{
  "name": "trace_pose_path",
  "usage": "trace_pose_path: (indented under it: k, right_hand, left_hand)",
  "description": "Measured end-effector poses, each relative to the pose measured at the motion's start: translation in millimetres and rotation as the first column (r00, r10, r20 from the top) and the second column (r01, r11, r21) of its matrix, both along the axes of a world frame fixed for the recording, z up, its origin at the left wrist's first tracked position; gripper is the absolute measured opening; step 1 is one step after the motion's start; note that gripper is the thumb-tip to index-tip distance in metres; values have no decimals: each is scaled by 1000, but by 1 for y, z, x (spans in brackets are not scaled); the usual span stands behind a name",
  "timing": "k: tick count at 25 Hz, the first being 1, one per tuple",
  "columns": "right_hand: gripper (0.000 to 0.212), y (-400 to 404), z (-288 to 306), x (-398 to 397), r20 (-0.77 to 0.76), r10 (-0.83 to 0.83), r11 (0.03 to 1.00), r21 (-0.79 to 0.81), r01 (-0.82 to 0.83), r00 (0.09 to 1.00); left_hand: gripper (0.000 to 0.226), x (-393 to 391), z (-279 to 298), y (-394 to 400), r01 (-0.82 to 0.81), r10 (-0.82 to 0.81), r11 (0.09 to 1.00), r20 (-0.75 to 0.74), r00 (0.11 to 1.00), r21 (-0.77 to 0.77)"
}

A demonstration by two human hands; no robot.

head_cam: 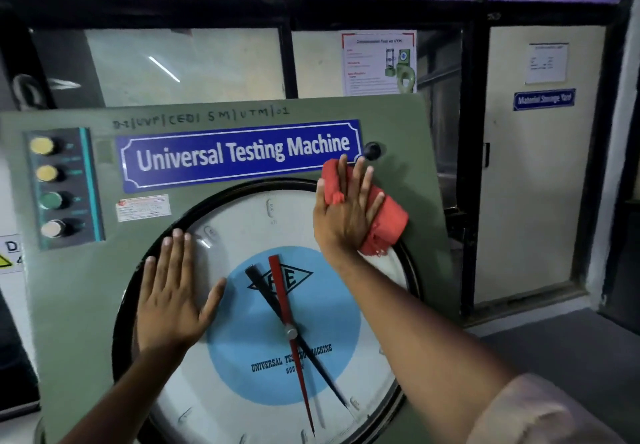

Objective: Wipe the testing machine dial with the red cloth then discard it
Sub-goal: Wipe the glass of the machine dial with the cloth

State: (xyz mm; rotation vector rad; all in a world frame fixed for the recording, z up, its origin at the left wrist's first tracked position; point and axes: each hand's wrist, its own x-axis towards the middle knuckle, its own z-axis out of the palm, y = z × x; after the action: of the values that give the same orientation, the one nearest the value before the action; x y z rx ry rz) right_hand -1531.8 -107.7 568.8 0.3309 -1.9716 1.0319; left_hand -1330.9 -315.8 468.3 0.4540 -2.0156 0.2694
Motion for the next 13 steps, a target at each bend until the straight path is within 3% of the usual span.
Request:
trace_pose_path:
  k: [6, 13]
  right_hand:
    - [65, -40, 13, 18, -190, 79, 991, 121, -57, 979]
    - [66, -119, 4, 80, -410, 372, 881, 438, -178, 833]
  left_hand:
    - [95, -9, -8, 11, -11, 14, 999, -73, 997, 40]
    - [92, 4, -33, -2, -55, 63, 995, -90, 994, 83]
